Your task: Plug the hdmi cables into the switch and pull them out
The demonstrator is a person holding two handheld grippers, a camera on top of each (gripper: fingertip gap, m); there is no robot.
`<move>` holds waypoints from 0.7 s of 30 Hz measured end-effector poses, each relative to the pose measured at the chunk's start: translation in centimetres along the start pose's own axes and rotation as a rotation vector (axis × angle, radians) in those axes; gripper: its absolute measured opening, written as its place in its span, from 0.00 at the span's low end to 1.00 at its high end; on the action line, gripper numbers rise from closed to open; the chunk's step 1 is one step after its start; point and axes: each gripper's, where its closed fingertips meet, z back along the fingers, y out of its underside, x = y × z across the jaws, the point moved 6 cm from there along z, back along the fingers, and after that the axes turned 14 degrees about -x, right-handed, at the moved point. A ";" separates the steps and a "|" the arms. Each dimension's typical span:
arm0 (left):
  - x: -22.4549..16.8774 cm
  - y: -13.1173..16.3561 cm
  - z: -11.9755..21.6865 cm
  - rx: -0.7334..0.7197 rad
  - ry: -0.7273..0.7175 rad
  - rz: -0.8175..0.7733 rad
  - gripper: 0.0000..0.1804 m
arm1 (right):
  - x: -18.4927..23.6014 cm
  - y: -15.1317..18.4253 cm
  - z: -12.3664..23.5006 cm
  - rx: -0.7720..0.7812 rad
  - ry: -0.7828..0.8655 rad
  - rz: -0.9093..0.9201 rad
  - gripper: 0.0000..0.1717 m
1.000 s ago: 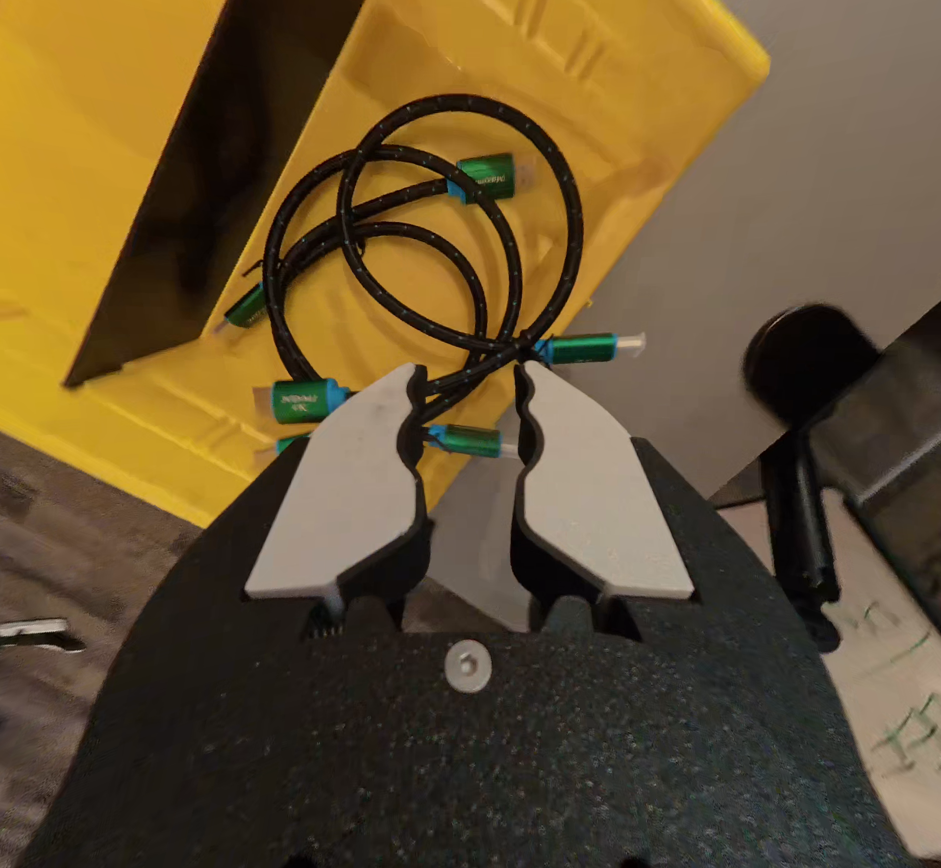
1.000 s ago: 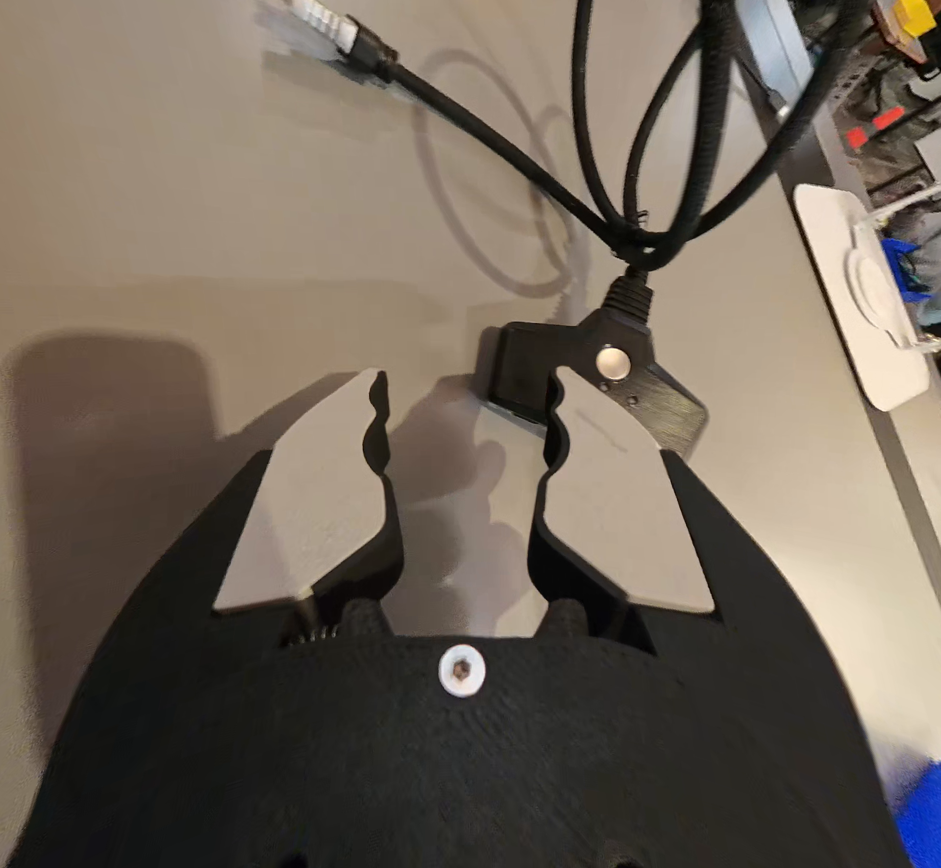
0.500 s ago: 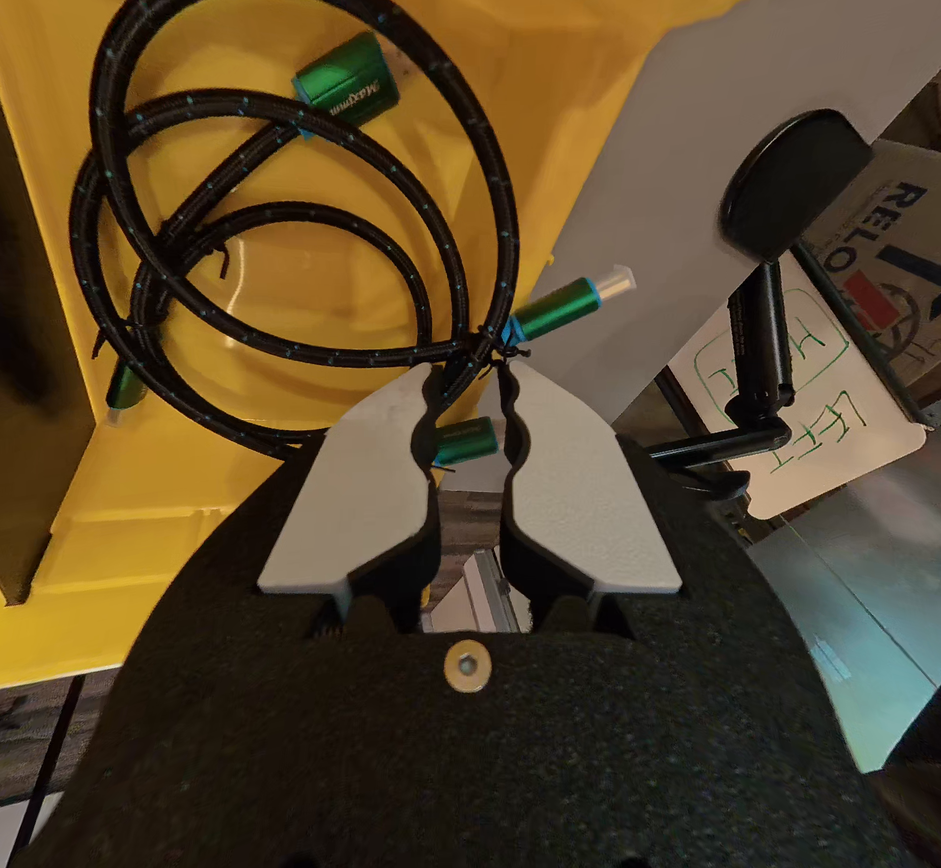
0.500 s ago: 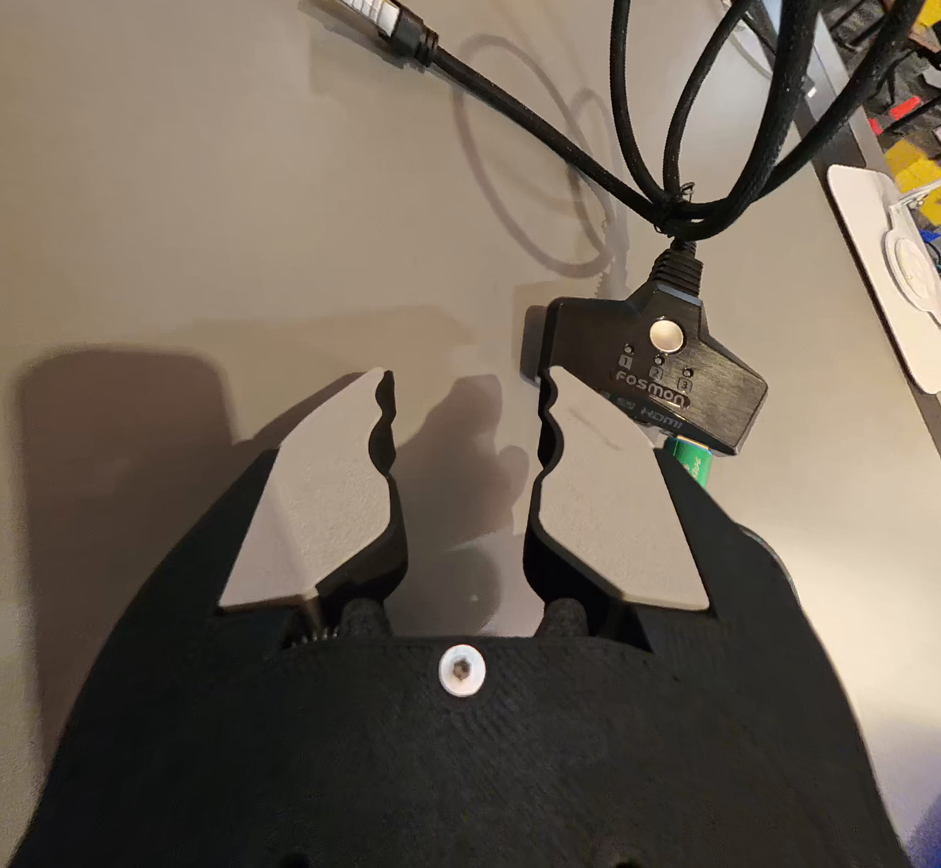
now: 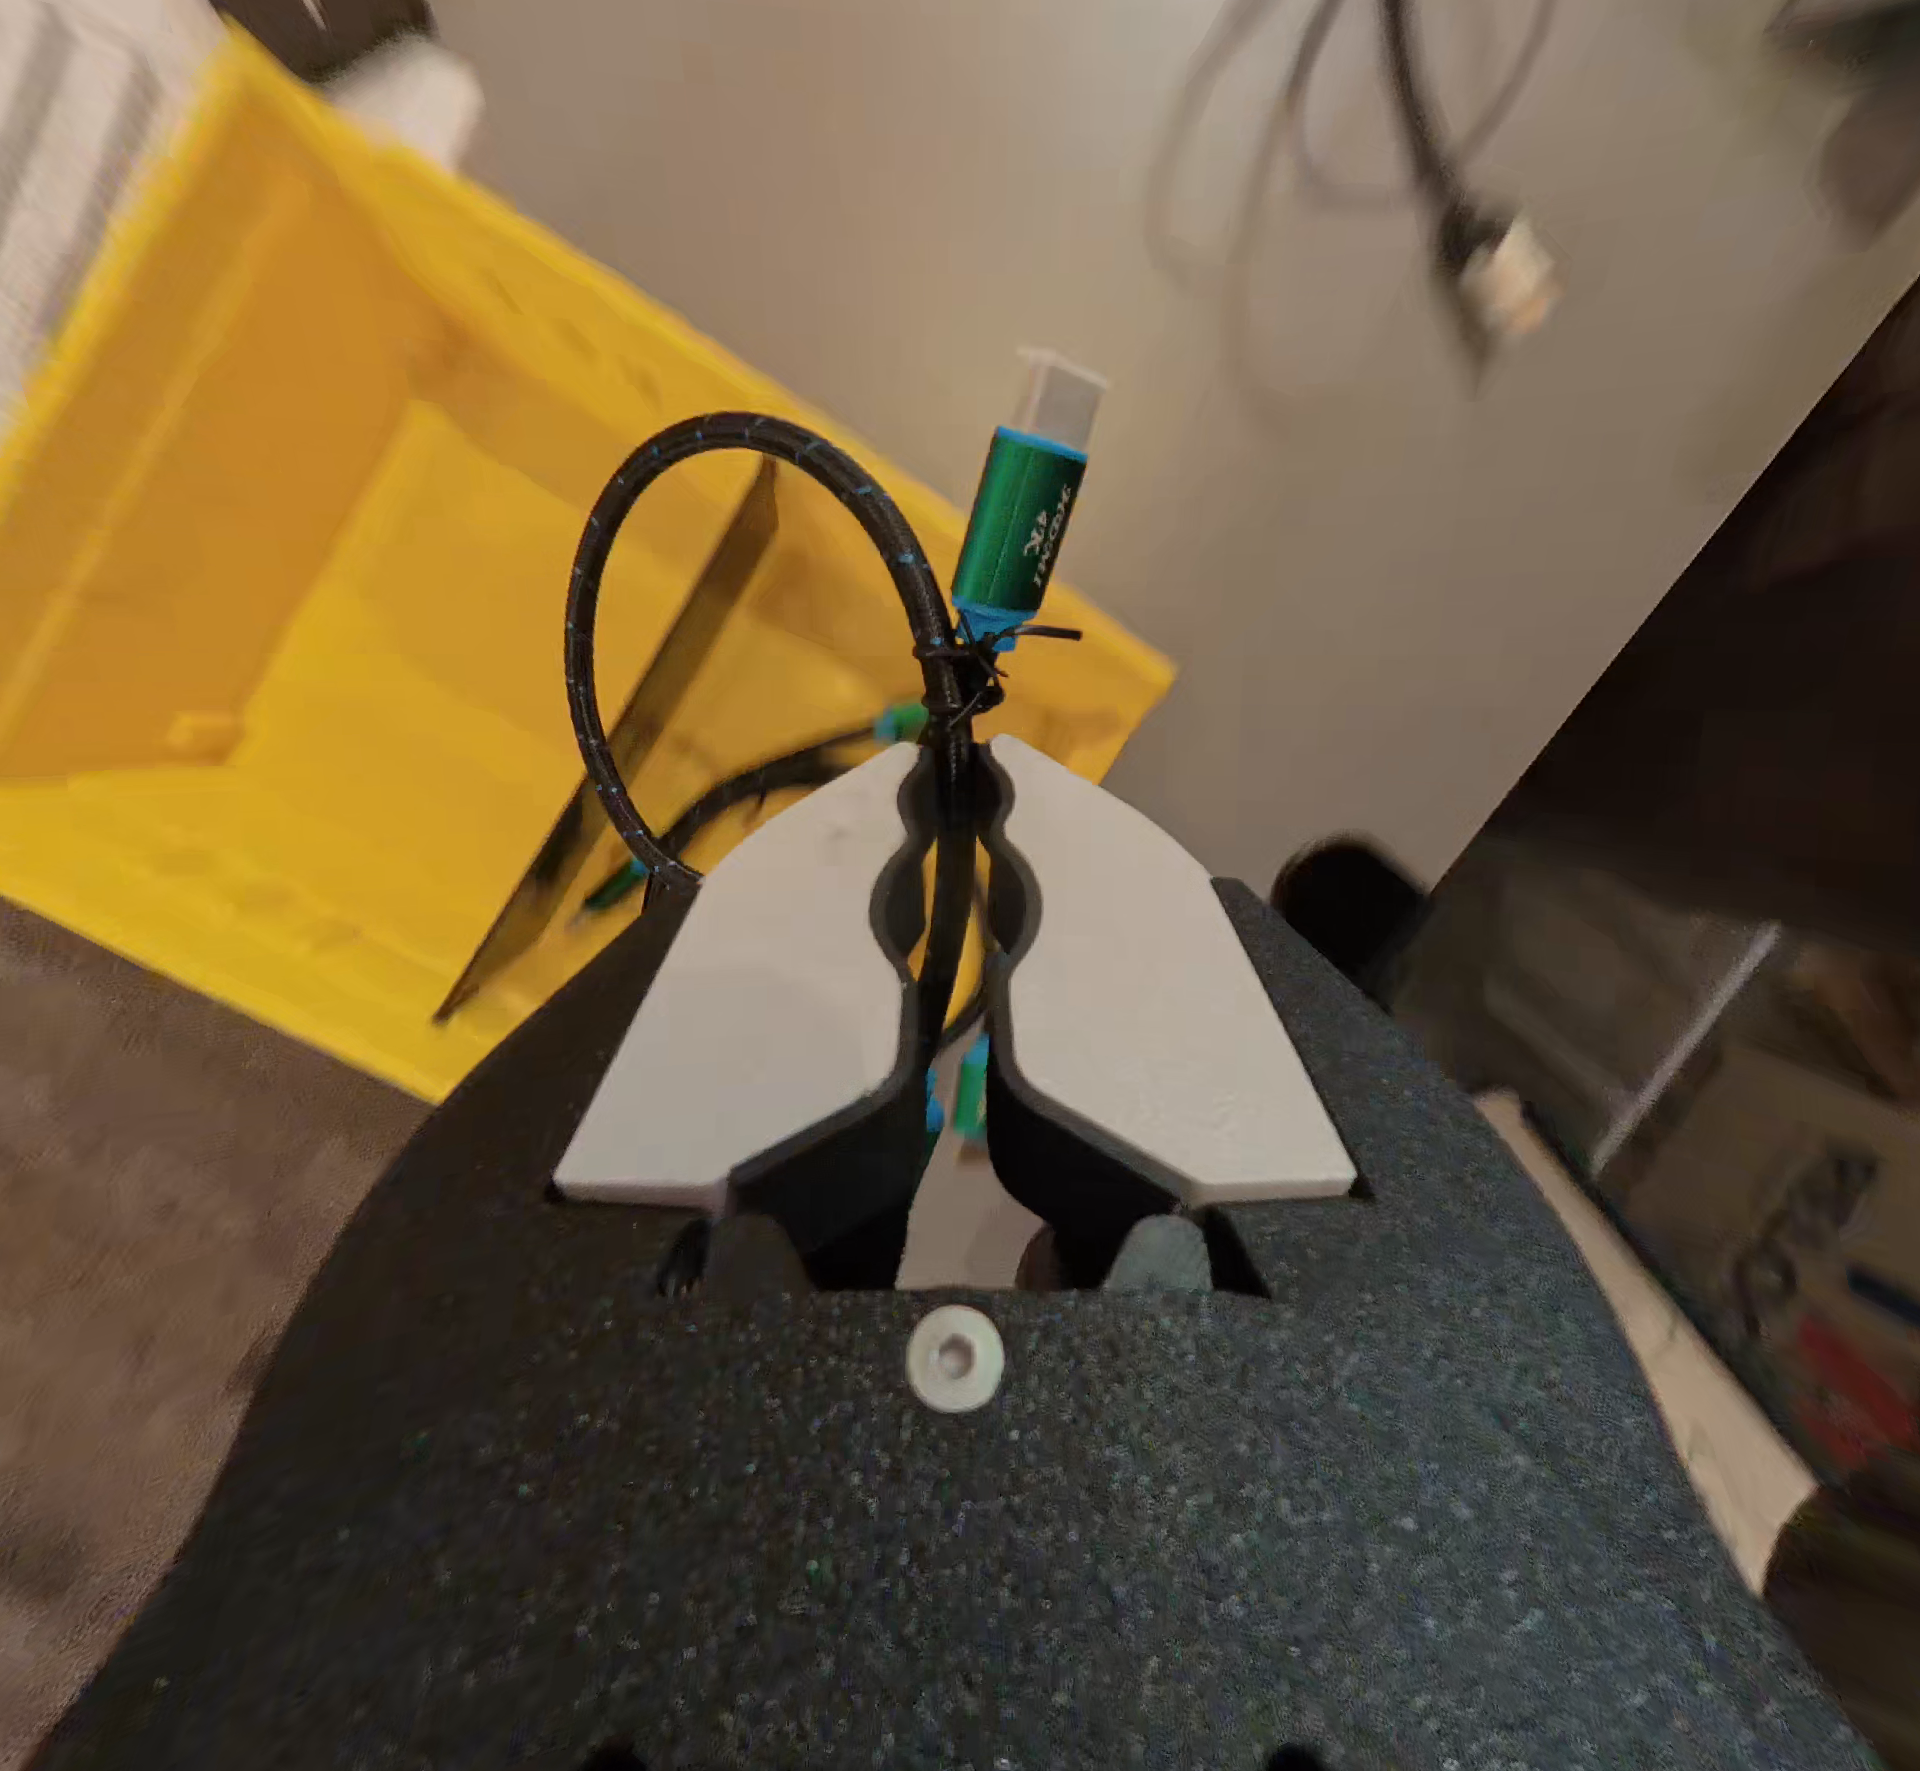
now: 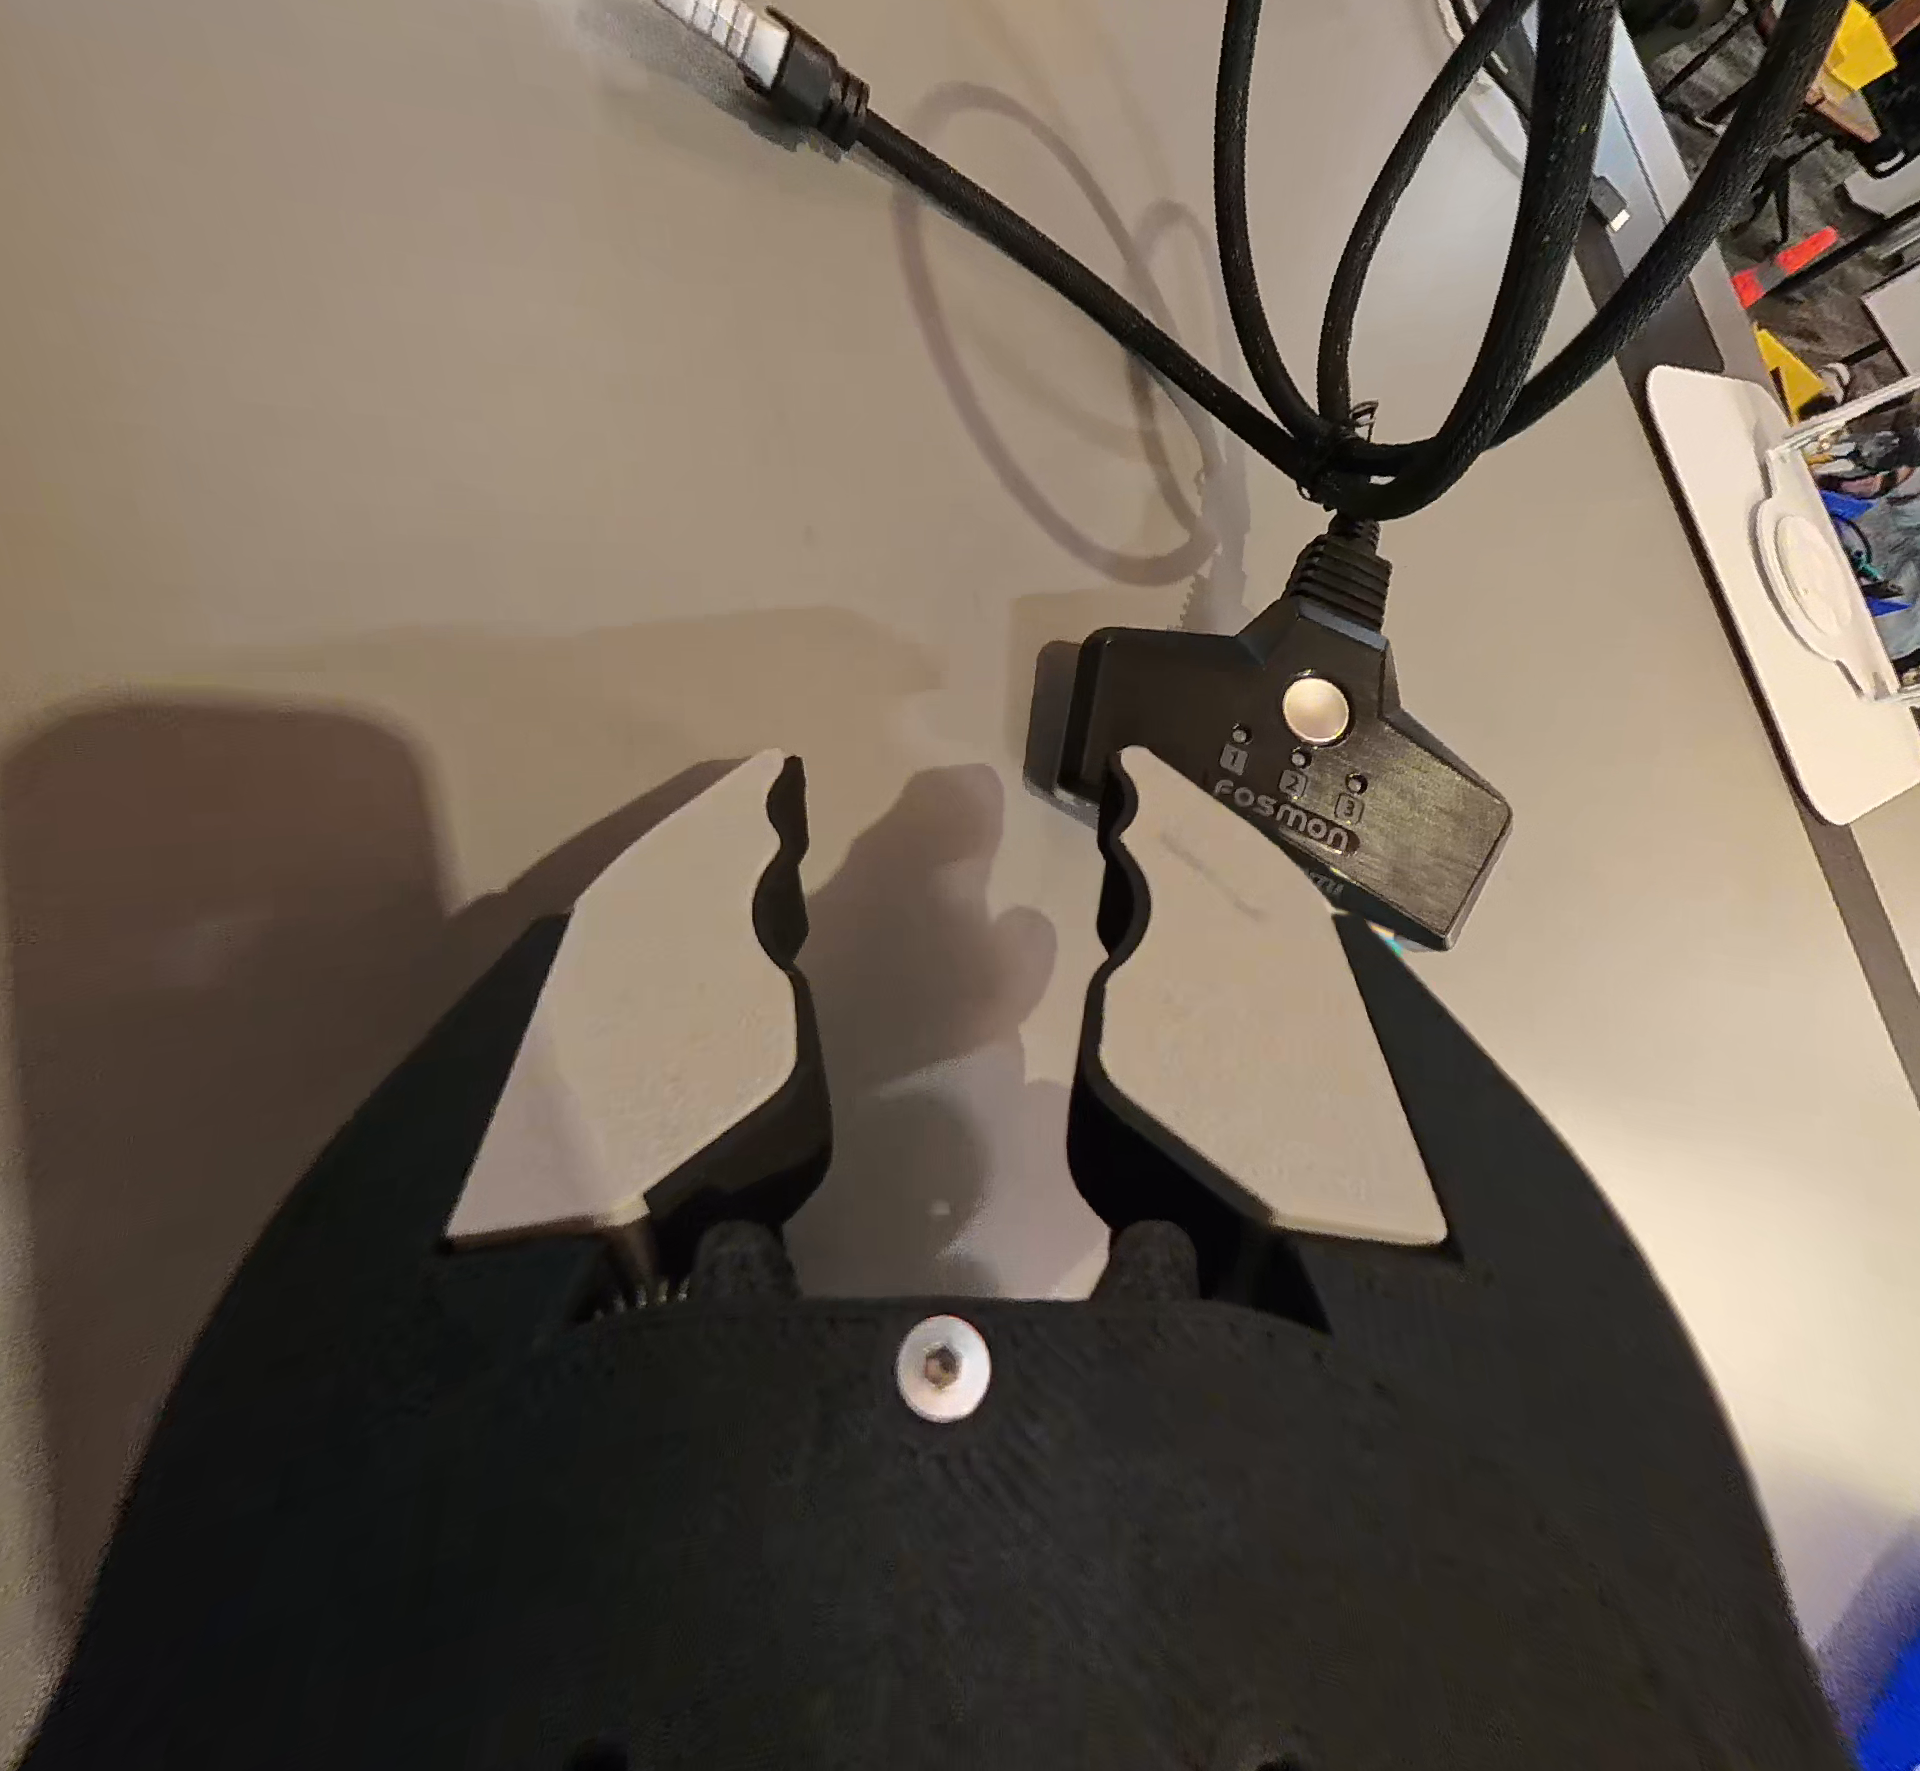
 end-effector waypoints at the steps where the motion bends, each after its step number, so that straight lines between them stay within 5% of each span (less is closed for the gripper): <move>1: -0.8 -1.6 0.6 -0.110 0.007 0.023 0.04 | -0.1 -0.1 0.0 -0.001 -0.001 0.006 0.32; 6: -7.4 -9.7 1.0 -0.692 0.134 0.133 0.04 | -0.5 -1.0 -0.1 -0.018 0.000 0.030 0.31; 12: -15.4 -14.4 -8.1 -1.221 0.572 0.447 0.04 | -1.6 -3.8 -0.8 -0.113 0.089 0.150 0.32; 16: -19.0 -15.9 -17.3 -1.234 0.732 0.661 0.04 | -2.1 -5.7 -0.3 -0.169 0.248 0.389 0.32; 21: -23.7 -18.6 -24.5 -1.014 0.678 0.617 0.04 | -1.4 -6.5 1.5 -0.219 0.368 0.666 0.33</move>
